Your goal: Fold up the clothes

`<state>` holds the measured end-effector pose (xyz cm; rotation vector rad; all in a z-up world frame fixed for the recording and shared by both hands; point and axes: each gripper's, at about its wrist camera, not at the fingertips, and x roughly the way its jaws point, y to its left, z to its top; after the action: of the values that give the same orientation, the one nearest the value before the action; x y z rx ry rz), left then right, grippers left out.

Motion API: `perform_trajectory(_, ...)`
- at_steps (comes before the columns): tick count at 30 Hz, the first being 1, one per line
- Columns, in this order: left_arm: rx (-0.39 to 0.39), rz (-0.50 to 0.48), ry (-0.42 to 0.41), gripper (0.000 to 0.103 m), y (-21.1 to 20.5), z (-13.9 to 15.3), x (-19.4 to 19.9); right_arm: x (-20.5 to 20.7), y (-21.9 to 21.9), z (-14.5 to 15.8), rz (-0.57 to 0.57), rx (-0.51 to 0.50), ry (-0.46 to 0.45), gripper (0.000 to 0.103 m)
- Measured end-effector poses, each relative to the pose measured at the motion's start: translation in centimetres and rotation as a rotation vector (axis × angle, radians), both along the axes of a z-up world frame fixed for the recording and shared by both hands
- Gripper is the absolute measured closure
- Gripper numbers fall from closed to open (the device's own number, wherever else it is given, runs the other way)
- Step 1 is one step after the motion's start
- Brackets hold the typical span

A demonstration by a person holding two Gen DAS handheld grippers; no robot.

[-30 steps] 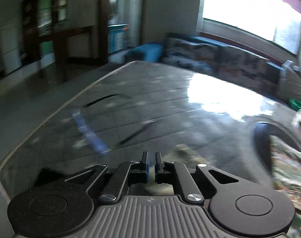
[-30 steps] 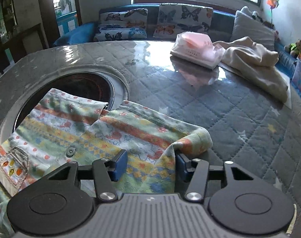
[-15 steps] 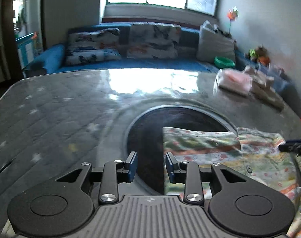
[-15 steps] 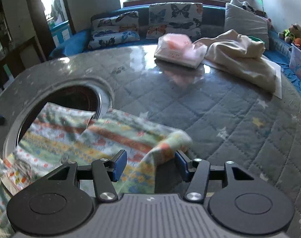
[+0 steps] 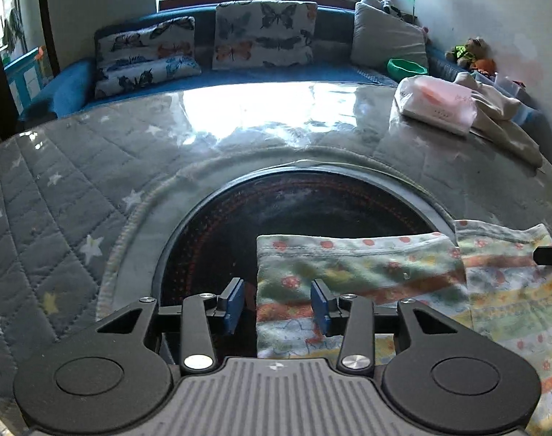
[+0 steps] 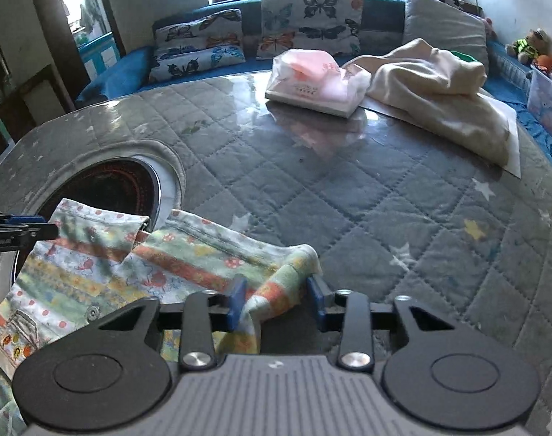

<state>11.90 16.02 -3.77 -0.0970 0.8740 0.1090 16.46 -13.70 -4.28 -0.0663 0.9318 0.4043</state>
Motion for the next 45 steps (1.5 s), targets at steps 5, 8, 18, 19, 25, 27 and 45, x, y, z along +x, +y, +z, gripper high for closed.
perform_trajectory(5,0.001,-0.030,-0.020,0.094,-0.5,0.0,0.3,0.7,0.9,0.0,0.022,-0.021,-0.009,0.090)
perform_trajectory(8,0.003,-0.034,-0.042,0.098,-0.6,0.3,0.3,0.9,1.5,0.3,0.039,-0.033,-0.033,0.093)
perform_trajectory(18,0.058,0.079,-0.146,0.098,2.2,2.5,1.3,3.4,4.4,1.3,0.059,0.001,-0.125,0.083)
perform_trajectory(19,0.061,0.092,-0.136,0.098,2.6,2.3,1.6,3.7,4.7,1.3,0.064,0.007,-0.126,0.082)
perform_trajectory(25,0.066,0.137,-0.096,0.098,3.9,0.9,1.7,1.8,5.6,1.0,0.179,-0.051,-0.115,0.082)
perform_trajectory(27,0.063,0.144,-0.087,0.098,4.0,0.6,1.6,0.7,5.7,0.4,0.223,-0.076,-0.095,0.082)
perform_trajectory(45,0.034,-0.003,-0.132,0.064,-1.2,3.5,-5.0,-11.7,1.9,1.7,0.318,-0.179,-0.148,0.062)
